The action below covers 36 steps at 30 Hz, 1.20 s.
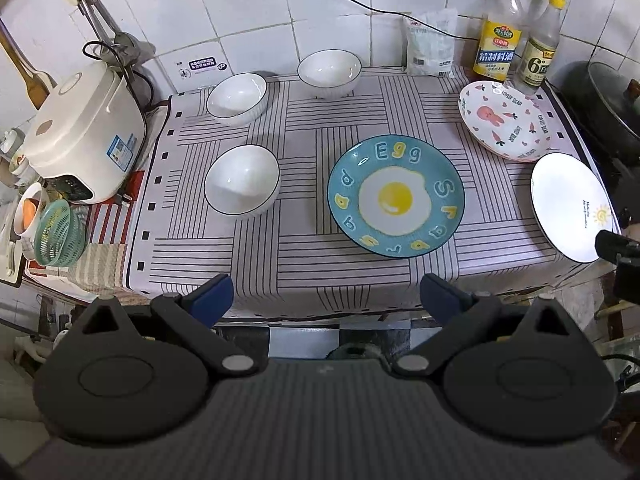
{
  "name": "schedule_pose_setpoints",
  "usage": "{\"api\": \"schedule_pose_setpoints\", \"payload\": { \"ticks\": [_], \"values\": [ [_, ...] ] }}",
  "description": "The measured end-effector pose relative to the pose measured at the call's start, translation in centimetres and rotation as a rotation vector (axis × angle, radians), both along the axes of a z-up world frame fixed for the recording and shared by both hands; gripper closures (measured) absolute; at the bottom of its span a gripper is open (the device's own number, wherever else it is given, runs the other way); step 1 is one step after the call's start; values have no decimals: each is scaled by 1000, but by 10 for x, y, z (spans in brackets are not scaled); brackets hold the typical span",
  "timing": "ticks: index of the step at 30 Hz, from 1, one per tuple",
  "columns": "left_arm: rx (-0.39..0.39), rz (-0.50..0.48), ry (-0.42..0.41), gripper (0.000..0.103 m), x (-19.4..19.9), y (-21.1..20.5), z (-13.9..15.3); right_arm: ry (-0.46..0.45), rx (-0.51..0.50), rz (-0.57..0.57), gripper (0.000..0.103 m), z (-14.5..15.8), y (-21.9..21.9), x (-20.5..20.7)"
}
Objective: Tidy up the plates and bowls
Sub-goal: 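Move both grippers toward the blue egg-print plate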
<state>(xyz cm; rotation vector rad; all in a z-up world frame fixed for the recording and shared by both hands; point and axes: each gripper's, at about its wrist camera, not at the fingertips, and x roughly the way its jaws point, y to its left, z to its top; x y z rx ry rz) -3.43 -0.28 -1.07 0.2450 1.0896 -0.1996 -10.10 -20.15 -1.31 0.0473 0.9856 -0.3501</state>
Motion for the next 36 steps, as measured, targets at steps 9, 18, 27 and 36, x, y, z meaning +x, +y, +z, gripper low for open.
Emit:
{"api": "schedule_pose_setpoints", "payload": {
  "ticks": [9,18,27,36],
  "values": [
    [6,22,0,2,-1,1,-2,-4,-13,4,6,-2,-2,-3],
    [7,26,1,2,-4,0,-3,-8,-10,2,6,-4,-5,-7],
    [18,32,1,2,-4,0,-3,-27,-9,1,6,-3,-9,-8],
    [7,30,9,2,-4,-1,-7,-28,-8,11,6,-8,-7,-9]
  ]
}}
